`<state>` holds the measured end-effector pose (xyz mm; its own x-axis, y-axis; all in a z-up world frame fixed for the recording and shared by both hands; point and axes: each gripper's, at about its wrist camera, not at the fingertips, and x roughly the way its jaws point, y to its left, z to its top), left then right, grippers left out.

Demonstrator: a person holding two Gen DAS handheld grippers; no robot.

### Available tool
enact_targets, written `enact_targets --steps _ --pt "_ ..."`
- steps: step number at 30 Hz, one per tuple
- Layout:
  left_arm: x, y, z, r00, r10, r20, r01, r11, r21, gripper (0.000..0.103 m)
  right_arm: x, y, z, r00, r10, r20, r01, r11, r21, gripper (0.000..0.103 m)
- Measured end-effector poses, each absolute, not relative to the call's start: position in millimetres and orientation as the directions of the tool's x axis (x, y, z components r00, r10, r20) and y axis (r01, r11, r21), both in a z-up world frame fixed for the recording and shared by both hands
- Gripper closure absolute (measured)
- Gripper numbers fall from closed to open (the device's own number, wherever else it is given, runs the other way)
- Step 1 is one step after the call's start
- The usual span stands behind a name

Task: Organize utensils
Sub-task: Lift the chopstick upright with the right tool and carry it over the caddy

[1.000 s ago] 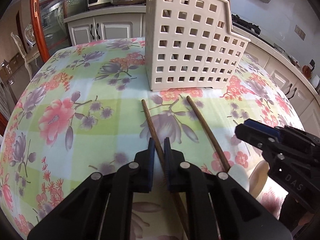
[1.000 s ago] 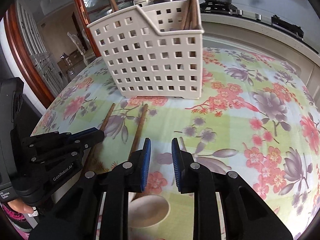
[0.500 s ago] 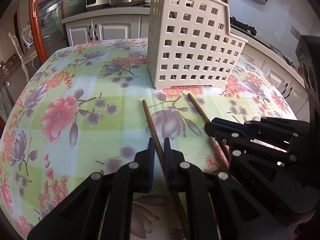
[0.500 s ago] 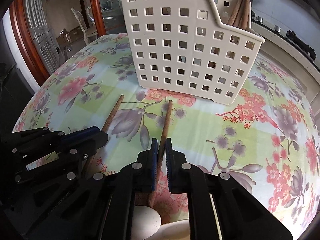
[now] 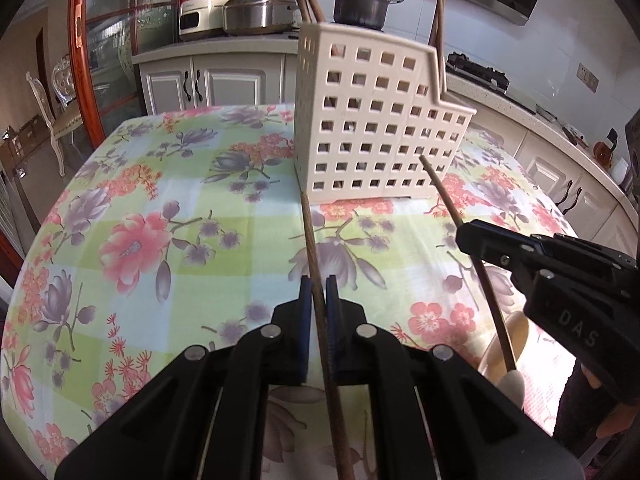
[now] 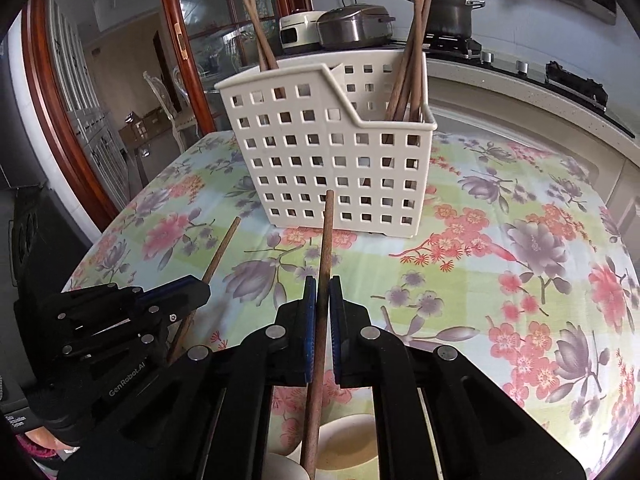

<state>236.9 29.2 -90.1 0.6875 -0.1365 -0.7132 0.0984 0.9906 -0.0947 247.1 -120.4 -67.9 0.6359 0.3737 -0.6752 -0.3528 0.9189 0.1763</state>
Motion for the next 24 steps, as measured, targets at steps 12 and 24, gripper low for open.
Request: enact_targets --steps 12,24 --pt "209 23 -56 0.773 -0.104 -0.625 0.071 0.995 -0.077 0.097 227 -155 -40 0.714 0.365 -0.598 -0.300 0.931 0.209 0.096" --pt "182 20 -26 0.832 -0.104 -0.545 0.070 0.994 -0.083 0.097 199 -178 -10 0.776 0.367 -0.513 -0.288 0.930 0.230 0.096"
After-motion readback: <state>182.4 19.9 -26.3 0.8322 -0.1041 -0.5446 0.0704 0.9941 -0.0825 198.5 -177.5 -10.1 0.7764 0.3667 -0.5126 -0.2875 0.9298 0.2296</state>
